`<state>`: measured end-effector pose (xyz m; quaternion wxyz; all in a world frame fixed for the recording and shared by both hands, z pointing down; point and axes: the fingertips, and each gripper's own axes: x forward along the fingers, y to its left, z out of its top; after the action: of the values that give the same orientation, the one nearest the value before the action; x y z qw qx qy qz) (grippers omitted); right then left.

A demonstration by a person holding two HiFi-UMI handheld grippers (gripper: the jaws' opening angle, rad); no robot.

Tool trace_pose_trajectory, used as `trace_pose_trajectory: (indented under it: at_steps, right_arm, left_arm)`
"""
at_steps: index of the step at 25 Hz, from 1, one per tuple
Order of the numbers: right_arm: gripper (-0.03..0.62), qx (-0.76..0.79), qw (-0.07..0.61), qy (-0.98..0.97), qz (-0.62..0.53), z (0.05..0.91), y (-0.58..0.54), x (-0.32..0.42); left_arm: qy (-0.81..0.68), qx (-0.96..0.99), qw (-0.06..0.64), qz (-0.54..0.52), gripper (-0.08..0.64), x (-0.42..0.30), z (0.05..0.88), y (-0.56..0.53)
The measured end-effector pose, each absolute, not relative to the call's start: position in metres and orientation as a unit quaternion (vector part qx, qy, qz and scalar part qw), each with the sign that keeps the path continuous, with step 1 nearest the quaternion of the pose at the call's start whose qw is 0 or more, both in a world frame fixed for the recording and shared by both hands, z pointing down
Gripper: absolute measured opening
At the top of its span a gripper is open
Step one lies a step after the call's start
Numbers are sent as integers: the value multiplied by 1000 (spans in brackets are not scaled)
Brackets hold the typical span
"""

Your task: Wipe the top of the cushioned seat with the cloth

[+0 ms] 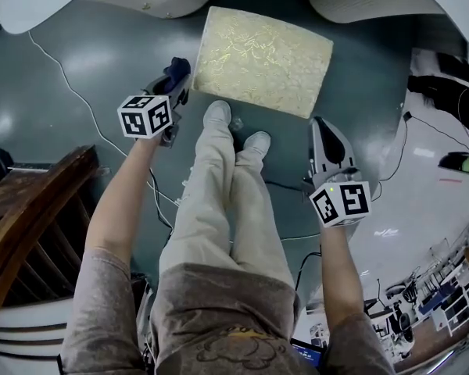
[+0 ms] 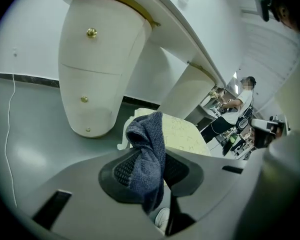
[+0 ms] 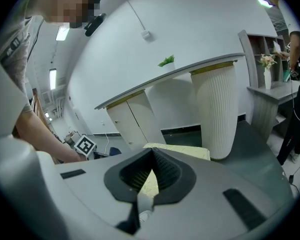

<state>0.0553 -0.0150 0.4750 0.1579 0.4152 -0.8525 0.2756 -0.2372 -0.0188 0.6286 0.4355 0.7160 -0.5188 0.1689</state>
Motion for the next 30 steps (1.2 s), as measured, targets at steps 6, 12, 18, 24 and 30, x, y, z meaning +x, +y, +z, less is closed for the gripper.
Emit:
trace_pose_trajectory:
  at_steps: [6,12,18,24,30]
  right_arm:
    - [6,410,160,-855,274,477,-15,46]
    - [6,415,162,-852,275,475,-12,47]
    - [6,426,163,-845,278,481,-5,56]
    - [6,439,159,-838,282,482,1,66]
    - [6,447,152,-834,285,482,6,70]
  left_arm:
    - [-520,714,440,164,98,-240,638,-20]
    - [-510,716,450,158,98,-225,649,-24]
    - [-498,719,458,161,98,-206,661,-27]
    - [-491,727,454,156,98,-192,654,-30]
    - [-459,749,450,162,98,-159,651,-33]
